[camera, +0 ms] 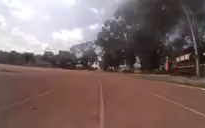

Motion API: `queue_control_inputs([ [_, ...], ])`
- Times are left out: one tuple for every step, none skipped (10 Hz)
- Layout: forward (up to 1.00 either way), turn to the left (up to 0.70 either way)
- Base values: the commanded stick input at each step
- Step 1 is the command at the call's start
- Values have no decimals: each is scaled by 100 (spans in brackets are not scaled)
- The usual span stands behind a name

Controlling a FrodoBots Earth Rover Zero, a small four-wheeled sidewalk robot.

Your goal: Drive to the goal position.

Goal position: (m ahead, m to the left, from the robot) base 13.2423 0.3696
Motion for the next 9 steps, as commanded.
queue_control_inputs([
  [70,0],
  [70,0],
  [70,0],
  [70,0],
  [70,0],
  [70,0],
  [70,0],
  [70,0],
  [70,0],
])
